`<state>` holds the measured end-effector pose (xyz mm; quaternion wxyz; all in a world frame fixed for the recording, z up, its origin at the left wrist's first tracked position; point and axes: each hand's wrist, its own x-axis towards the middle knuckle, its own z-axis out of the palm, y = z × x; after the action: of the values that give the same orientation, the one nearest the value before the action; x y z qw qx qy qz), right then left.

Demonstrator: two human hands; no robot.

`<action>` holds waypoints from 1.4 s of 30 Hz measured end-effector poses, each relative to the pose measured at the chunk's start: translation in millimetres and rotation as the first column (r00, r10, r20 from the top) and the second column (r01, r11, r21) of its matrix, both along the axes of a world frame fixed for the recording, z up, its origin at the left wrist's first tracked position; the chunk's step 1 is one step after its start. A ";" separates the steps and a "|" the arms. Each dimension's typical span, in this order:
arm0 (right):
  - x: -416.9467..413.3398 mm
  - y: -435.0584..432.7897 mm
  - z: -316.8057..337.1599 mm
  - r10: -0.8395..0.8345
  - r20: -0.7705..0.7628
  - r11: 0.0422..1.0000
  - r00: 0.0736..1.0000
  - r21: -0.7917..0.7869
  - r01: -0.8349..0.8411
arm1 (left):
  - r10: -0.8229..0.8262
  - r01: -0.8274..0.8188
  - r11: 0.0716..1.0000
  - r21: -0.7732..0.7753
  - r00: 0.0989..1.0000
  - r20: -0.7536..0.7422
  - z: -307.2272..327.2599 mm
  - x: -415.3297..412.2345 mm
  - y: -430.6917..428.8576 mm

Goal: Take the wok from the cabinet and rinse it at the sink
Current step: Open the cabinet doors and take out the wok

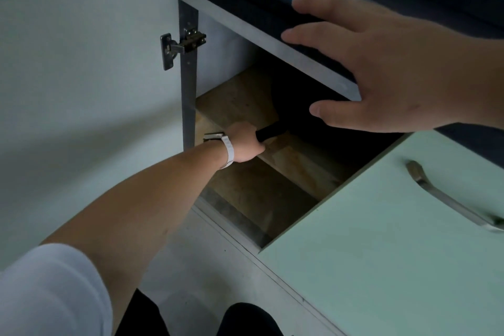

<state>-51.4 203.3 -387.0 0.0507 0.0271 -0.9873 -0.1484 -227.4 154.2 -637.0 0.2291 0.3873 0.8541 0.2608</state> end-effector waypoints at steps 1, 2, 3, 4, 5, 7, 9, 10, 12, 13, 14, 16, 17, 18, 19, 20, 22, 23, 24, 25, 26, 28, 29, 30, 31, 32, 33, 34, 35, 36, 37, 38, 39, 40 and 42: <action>0.3 -0.2 0.2 -0.003 0.002 1.000 1.000 -0.001 0.003 | 0.014 -0.014 1.000 0.006 1.000 -0.018 -3.1 2.7 -4.7; 0.2 -0.5 0.6 -0.006 0.002 1.000 1.000 -0.002 0.006 | 0.034 -0.034 0.999 0.006 0.999 -0.025 -5.4 5.4 -9.5; -0.1 -0.9 0.7 -0.002 0.002 1.000 1.000 0.001 0.002 | 0.048 -0.047 0.999 0.009 0.998 -0.038 -6.7 8.1 -15.2; -0.7 -1.3 0.7 0.004 0.000 1.000 1.000 0.006 -0.004 | 0.063 -0.062 0.998 0.011 0.997 -0.047 -8.2 10.3 -20.9; -1.1 -1.1 0.7 0.008 0.003 1.000 1.000 0.010 -0.008 | 0.076 -0.075 0.997 0.016 0.996 -0.054 -9.1 12.3 -27.2; -1.7 -0.6 1.2 0.007 0.017 1.000 1.000 0.009 -0.007 | 0.095 -0.094 0.995 0.023 0.995 -0.039 -11.2 16.0 -39.5; -1.2 -1.6 2.4 -0.002 0.025 1.000 1.000 0.012 0.001 | 0.099 -0.098 0.995 0.025 0.995 -0.004 -12.5 20.9 -51.3; -0.9 -1.8 2.4 -0.008 0.027 1.000 1.000 0.020 0.007 | 0.100 -0.101 0.995 0.022 0.995 0.009 -13.0 23.3 -56.6; -0.8 -2.9 3.1 -0.006 0.029 0.999 1.000 0.043 0.004 | 0.113 -0.113 0.994 0.011 0.994 0.001 -11.0 28.9 -68.1; -1.1 -2.9 2.7 -0.001 0.034 0.999 0.999 0.053 -0.001 | 0.120 -0.120 0.993 0.004 0.993 -0.009 -9.5 31.6 -74.1; -1.7 -2.6 2.2 0.008 0.041 0.998 0.999 0.059 -0.011 | 0.126 -0.126 0.992 -0.002 0.992 -0.017 -8.4 33.6 -79.6; -2.0 -0.7 1.1 0.018 0.049 0.998 0.999 0.061 -0.021 | 0.130 -0.130 0.991 -0.018 0.991 -0.034 -6.1 38.5 -89.7; -1.8 0.0 1.2 0.018 0.048 0.998 0.999 0.060 -0.021 | 0.132 -0.133 0.991 -0.025 0.990 -0.050 -4.0 41.2 -94.2; -2.0 -0.4 1.5 0.021 0.048 0.998 0.999 0.061 -0.024 | 0.135 -0.138 0.990 -0.032 0.988 -0.069 -2.3 43.7 -98.5; -1.6 -1.2 1.6 0.028 0.049 0.997 0.998 0.067 -0.031 | 0.137 -0.141 0.989 -0.042 0.987 -0.088 0.4 47.4 -103.2; -0.5 -2.7 2.2 0.032 0.052 0.997 0.998 0.075 -0.035 | 0.139 -0.144 0.988 -0.051 0.985 -0.100 2.2 51.0 -107.6; 1.3 -4.7 2.9 0.044 0.048 0.994 0.998 0.100 -0.049 | 0.149 -0.156 0.986 -0.059 0.984 -0.099 5.1 58.7 -116.6; 2.2 -5.7 2.4 0.063 0.038 0.989 0.997 0.128 -0.067 | 0.162 -0.168 0.984 -0.060 0.983 -0.087 5.2 62.8 -121.0; 3.7 -7.4 1.0 0.088 0.016 0.981 0.996 0.171 -0.089 | 0.180 -0.184 0.981 -0.057 0.981 -0.074 4.5 66.7 -125.1; 6.3 -8.8 -1.2 0.126 -0.033 0.971 0.992 0.209 -0.116 | 0.193 -0.197 0.979 -0.058 0.979 -0.066 4.8 71.1 -128.7; 9.8 -10.7 -5.7 0.173 -0.122 0.969 0.977 0.200 -0.147 | 0.201 -0.205 0.977 -0.060 0.978 -0.062 3.9 75.0 -131.3; 21.7 -20.7 -27.0 0.205 -0.374 0.976 0.905 0.012 -0.217 | 0.212 -0.215 0.975 -0.060 0.976 -0.045 3.3 82.8 -135.2; 30.1 -30.3 -44.7 0.167 -0.459 0.963 0.873 -0.112 -0.243 | 0.217 -0.219 0.974 -0.057 0.976 -0.031 3.6 86.7 -136.5; 38.6 -42.0 -65.7 0.103 -0.489 0.941 0.866 -0.234 -0.244 | 0.226 -0.226 0.973 -0.048 0.974 -0.015 3.3 89.5 -137.0; 45.4 -52.8 -90.0 0.017 -0.468 0.905 0.884 -0.367 -0.212 | 0.238 -0.238 0.971 -0.038 0.971 -0.001 3.7 92.3 -137.5; 50.7 -61.5 -114.6 -0.095 -0.404 0.846 0.910 -0.515 -0.140 | 0.246 -0.246 0.969 -0.031 0.969 0.008 2.7 94.3 -137.3; 53.9 -68.1 -138.4 -0.217 -0.303 0.751 0.928 -0.660 -0.039 | 0.254 -0.253 0.967 -0.029 0.967 0.011 3.0 96.8 -136.9; 53.9 -73.0 -159.8 -0.322 -0.180 0.627 0.929 -0.776 0.067 | 0.264 -0.263 0.964 -0.025 0.965 0.007 3.6 98.0 -136.0; 52.0 -76.3 -179.9 -0.398 -0.060 0.503 0.915 -0.849 0.163 | 0.270 -0.270 0.962 -0.026 0.963 -0.005 5.0 99.5 -135.4; 49.9 -79.7 -197.3 -0.449 0.038 0.392 0.893 -0.889 0.235 | 0.266 -0.267 0.963 -0.029 0.964 -0.023 5.1 100.4 -134.3; 47.2 -82.7 -212.2 -0.484 0.111 0.287 0.868 -0.917 0.277 | 0.257 -0.258 0.965 -0.035 0.966 -0.039 6.4 102.2 -133.6; 43.7 -85.8 -225.1 -0.515 0.162 0.180 0.842 -0.940 0.291 | 0.251 -0.253 0.967 -0.039 0.967 -0.050 6.1 103.1 -132.6; 39.3 -87.2 -237.6 -0.543 0.201 0.071 0.815 -0.956 0.283 | 0.247 -0.249 0.968 -0.042 0.968 -0.056 5.6 104.9 -132.1; 34.8 -88.1 -248.3 -0.562 0.240 -0.047 0.791 -0.965 0.260 | 0.242 -0.245 0.968 -0.045 0.968 -0.062 4.1 106.0 -131.9; 23.4 -86.8 -263.8 -0.545 0.330 -0.325 0.771 -0.930 0.169 | 0.218 -0.224 0.973 -0.051 0.970 -0.104 -0.4 107.1 -130.8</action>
<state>-28.0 116.5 -650.8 0.1260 -0.3518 -0.6736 0.6377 -120.3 23.4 -637.4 0.1684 0.2949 0.9098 0.2387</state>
